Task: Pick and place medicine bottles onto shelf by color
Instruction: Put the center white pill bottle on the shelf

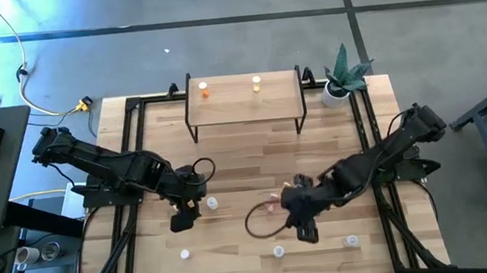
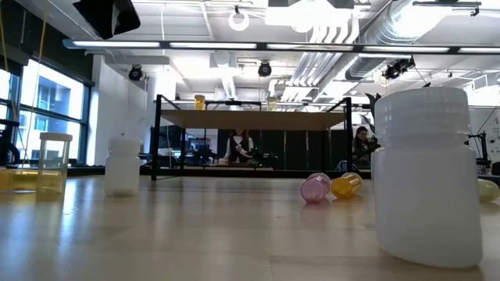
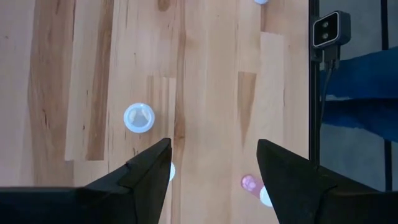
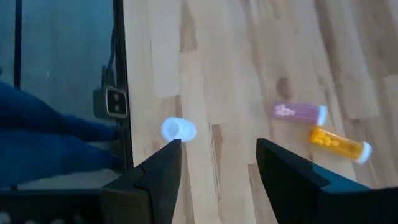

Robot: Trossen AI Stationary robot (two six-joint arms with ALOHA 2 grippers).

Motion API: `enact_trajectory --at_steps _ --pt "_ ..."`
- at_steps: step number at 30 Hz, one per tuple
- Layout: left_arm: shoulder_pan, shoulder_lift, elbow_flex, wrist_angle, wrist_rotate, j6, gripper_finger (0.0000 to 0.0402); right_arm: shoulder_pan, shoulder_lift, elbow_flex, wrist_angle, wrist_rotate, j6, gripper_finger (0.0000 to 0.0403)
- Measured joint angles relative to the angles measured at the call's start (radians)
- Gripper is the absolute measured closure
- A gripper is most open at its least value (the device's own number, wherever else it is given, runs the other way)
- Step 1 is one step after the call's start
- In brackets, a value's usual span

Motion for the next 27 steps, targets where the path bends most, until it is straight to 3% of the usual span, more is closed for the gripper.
enact_trajectory --at_steps 7,13,21,27 --pt "0.0 0.0 0.0 -0.004 0.0 0.0 0.0174 0.01 0.063 0.0 0.01 -0.015 -0.116 0.0194" --pt "0.0 0.0 0.0 -0.001 0.0 0.0 0.0174 0.021 0.104 0.0 0.129 -0.027 -0.291 0.0171" --pt "0.001 0.0 0.0 -0.029 -0.008 -0.017 0.0174 0.049 0.194 0.0 0.244 -0.042 -0.508 0.0171" --pt "0.0 0.0 0.0 -0.054 -0.008 -0.045 0.0174 0.07 0.244 0.0 0.272 -0.083 -0.561 0.0171"
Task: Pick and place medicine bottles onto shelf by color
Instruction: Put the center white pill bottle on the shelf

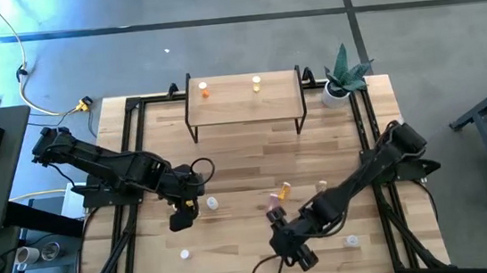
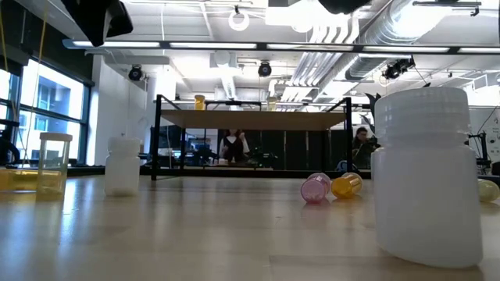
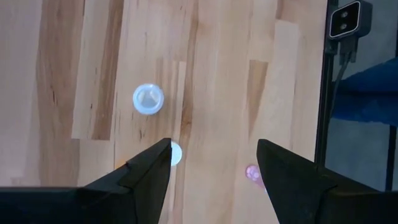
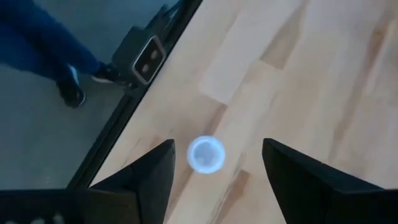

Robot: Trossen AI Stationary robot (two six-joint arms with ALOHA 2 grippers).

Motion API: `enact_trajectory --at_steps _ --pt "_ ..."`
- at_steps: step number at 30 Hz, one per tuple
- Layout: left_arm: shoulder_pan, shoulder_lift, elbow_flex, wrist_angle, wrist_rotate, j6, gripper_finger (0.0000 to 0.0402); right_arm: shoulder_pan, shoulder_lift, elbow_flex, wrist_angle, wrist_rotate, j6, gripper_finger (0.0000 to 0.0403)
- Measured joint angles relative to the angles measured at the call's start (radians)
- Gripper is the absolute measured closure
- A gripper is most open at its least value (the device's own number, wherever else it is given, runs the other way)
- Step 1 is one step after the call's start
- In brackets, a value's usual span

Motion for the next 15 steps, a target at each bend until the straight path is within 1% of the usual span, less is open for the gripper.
enact_trajectory --at_steps 7,15 --pt "0.0 0.0 0.0 0.001 0.0 -0.025 0.0174 0.011 0.062 0.0 0.024 -0.005 -0.03 0.0171" --pt "0.0 0.0 0.0 0.001 0.0 -0.027 0.0174 0.011 0.099 0.0 0.026 -0.005 -0.03 0.0171"
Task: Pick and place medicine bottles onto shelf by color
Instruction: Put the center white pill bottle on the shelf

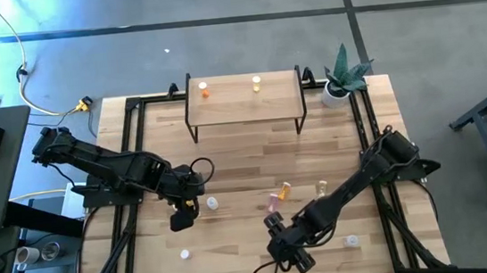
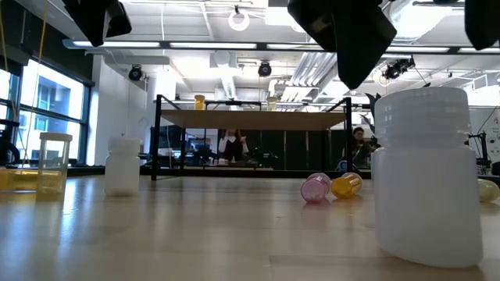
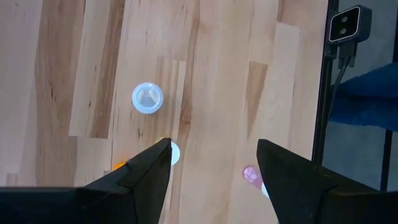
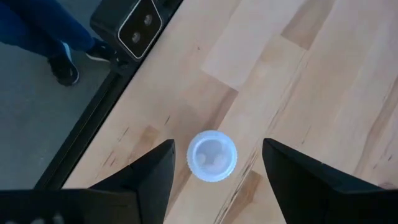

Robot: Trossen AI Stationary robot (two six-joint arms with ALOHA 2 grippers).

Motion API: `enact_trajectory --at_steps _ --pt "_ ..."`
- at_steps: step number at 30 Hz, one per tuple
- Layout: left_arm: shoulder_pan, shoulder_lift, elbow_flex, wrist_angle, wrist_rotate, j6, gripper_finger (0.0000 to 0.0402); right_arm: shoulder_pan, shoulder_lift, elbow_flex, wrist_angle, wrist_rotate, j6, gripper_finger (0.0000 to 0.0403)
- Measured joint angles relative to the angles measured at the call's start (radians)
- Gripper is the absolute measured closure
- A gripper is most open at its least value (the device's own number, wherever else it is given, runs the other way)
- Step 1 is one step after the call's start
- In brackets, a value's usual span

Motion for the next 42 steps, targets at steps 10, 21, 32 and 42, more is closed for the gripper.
enact_trajectory --at_steps 10,21,32,42 --pt "0.0 0.0 0.0 0.0 -0.003 0.002 0.0174 0.0 0.062 0.0 0.027 -0.007 -0.008 0.0171" --pt "0.0 0.0 0.0 -0.002 -0.003 0.003 0.0174 -0.001 0.07 0.0 0.029 -0.015 0.01 0.021" --pt "0.0 0.0 0.0 -0.003 -0.002 0.011 0.0174 -0.003 0.061 0.001 0.005 -0.015 0.038 0.0281" --pt "0.018 -0.032 0.001 -0.004 0.001 0.013 0.0174 -0.076 -0.036 0.0 -0.052 -0.007 0.103 0.0278"
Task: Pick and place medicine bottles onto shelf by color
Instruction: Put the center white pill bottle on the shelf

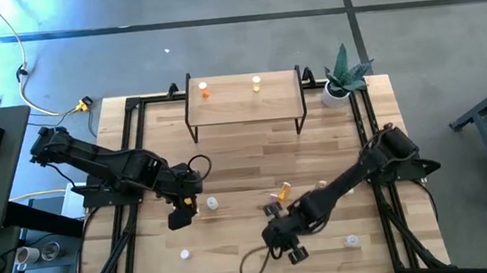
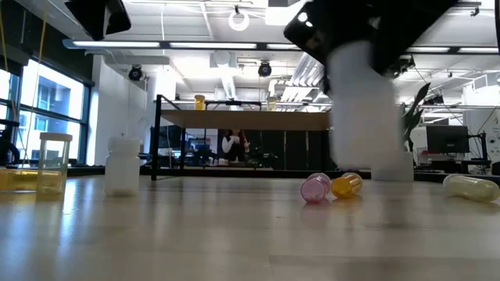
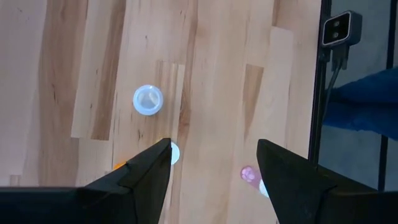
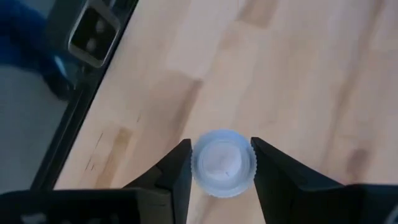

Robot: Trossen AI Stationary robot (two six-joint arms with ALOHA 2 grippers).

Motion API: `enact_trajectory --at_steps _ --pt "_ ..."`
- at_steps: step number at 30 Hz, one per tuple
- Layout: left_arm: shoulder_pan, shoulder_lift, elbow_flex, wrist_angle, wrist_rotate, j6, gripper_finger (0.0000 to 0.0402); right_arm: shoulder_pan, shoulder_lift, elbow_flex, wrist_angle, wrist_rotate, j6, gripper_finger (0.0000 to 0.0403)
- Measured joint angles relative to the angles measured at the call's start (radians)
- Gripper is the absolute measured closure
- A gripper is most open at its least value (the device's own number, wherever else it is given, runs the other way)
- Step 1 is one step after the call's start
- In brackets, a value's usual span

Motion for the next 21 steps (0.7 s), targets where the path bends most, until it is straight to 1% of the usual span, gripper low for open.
enact_trajectory --at_steps 3,7,12,17,21 --pt "0.013 -0.015 0.0 0.0 -0.007 0.036 0.0174 -0.037 -0.04 0.0 -0.024 0.0 0.039 0.0278" --pt "0.031 -0.033 0.0 0.0 -0.064 0.084 0.0174 -0.093 -0.107 0.0 -0.076 0.031 0.082 0.0278" --pt "0.063 -0.042 0.0 0.002 -0.119 0.153 0.0174 -0.171 -0.189 0.0 -0.113 0.111 0.112 0.0278" --pt "0.104 -0.042 0.0 0.003 -0.136 0.209 0.0174 -0.254 -0.268 0.0 -0.138 0.219 0.117 0.0278" --pt "0.13 -0.042 0.0 0.009 -0.152 0.24 0.0174 -0.333 -0.334 0.0 -0.143 0.28 0.091 0.0278"
